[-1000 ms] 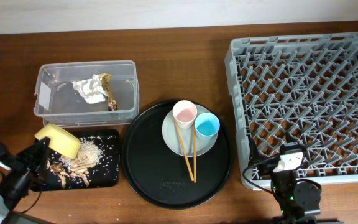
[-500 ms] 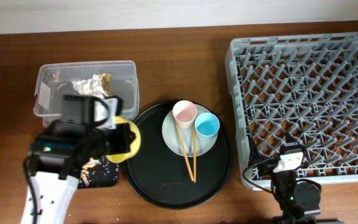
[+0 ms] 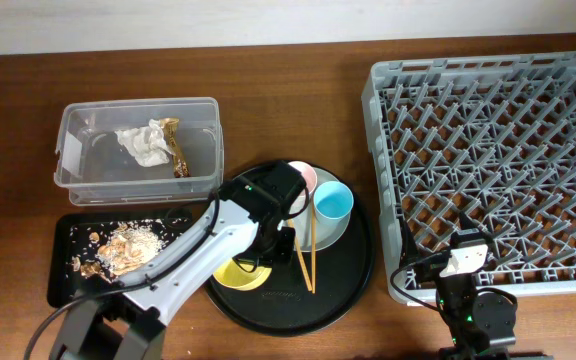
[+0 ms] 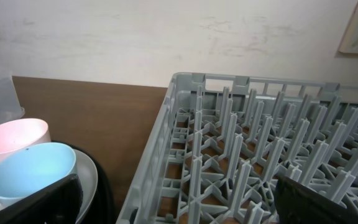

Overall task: Sort waste into correct bins and load items into the dishwasher rack
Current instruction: 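Set the empty yellow bowl back on the round tray with the left gripper, then grasp the pink cup with the left gripper and lift it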

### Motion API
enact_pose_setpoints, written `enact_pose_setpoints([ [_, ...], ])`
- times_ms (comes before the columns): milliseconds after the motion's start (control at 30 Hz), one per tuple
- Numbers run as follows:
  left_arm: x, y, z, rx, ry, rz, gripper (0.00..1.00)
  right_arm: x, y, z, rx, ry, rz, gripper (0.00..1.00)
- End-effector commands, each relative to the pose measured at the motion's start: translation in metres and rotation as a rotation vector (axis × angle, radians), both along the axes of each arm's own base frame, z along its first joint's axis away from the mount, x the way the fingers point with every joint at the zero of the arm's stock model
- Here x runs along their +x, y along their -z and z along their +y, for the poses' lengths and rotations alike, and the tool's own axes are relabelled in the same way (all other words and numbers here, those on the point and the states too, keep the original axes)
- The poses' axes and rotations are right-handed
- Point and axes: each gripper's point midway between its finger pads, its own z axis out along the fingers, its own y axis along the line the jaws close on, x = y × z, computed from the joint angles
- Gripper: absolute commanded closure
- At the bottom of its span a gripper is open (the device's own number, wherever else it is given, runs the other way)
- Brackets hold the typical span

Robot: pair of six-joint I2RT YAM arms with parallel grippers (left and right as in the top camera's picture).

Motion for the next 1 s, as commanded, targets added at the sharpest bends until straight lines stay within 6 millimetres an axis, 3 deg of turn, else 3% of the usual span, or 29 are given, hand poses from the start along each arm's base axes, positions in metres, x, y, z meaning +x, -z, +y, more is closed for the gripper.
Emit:
enact_pose_setpoints([
  [0,-0.001,0.006,0.001,0.022,-0.001,0.01,0.74,0.0,0.003,-0.002,0.003,0.009,0.005,0.01],
  [100,0.003,-0.001,-0.004,-0.001,0.003,0.003,0.69,0.0,0.002,-0.002,0.003,0.009,0.005,0.02],
  [200,0.056,-0.057,-0.023,-0.105,0.016,-0.163,0.62,0.0,0.002,-0.002,0.003,0.009,0.005,0.02],
  [233,0.091,-0.082,-0.019,-0.117,-0.033,-0.286,0.61,0.0,0.003,-0.002,0.003,0.009,0.005,0.01],
  [300,0.132,-0.093,0.002,-0.125,-0.163,-0.393,0.55,0.0,0.002,-0.002,0.003,0.009,0.005,0.01],
  [333,0.136,-0.089,0.008,-0.126,-0.214,-0.388,0.55,0.0,0.002,-0.002,0.003,0.009,0.005,0.01],
  [467,0.141,-0.04,0.006,-0.067,-0.221,-0.296,0.56,0.0,0.002,-0.002,0.003,0.009,0.005,0.01],
  [533,0.146,-0.026,-0.005,-0.107,-0.213,-0.268,0.57,0.0,0.002,-0.002,0.003,0.009,0.005,0.01],
  [767,0.153,-0.026,-0.013,-0.145,-0.21,-0.286,0.57,0.0,0.002,-0.002,0.003,0.009,0.005,0.01],
  [867,0.153,-0.016,-0.013,-0.132,-0.21,-0.267,0.57,0.0,0.002,-0.002,0.003,0.009,0.005,0.01],
  [900,0.152,-0.009,-0.014,-0.125,-0.208,-0.255,0.59,0.0,0.002,-0.002,0.003,0.009,0.005,0.01],
  [967,0.154,-0.001,-0.016,-0.122,-0.206,-0.247,0.82,0.0,0.002,-0.002,0.003,0.01,0.005,0.01],
])
